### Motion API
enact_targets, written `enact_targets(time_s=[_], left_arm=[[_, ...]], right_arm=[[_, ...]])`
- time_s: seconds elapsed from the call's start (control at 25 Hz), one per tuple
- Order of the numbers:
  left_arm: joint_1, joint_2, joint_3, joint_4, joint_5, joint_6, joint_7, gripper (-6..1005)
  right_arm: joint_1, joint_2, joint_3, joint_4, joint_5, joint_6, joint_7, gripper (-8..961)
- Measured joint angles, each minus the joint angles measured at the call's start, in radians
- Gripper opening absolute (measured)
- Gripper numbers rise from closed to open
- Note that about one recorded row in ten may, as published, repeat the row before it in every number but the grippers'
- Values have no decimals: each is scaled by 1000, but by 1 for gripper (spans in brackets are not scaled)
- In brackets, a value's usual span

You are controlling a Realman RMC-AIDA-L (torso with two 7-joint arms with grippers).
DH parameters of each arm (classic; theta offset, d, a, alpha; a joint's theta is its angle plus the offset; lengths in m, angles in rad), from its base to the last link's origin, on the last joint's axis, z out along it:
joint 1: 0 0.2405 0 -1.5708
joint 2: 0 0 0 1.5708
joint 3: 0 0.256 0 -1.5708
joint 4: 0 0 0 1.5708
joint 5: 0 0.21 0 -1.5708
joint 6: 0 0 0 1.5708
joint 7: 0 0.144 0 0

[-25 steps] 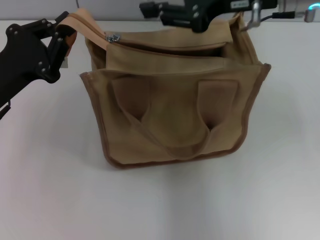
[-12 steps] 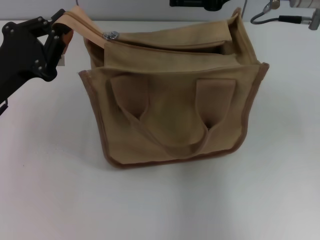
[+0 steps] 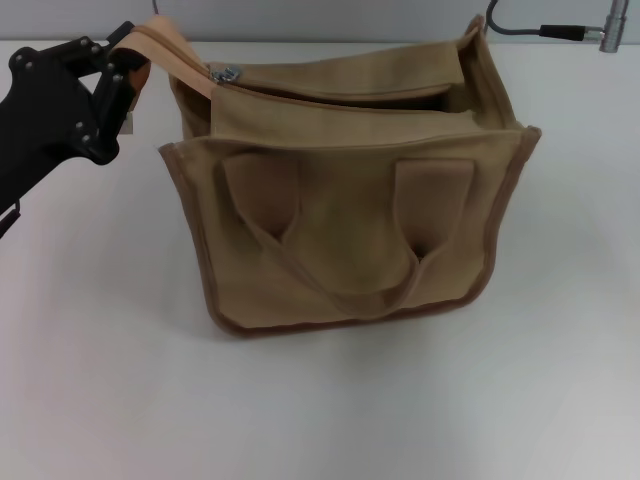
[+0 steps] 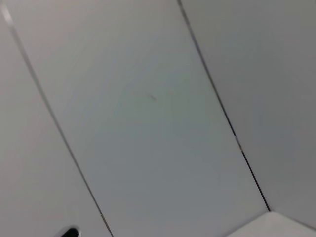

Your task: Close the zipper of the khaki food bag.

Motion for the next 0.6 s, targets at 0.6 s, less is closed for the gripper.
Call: enact_targets(time_s=[0.6], left_arm=[[-6,-1,5,0,0,-4,2,63]], right_arm=[[145,-68,-2,186,-123,-71,508,621]])
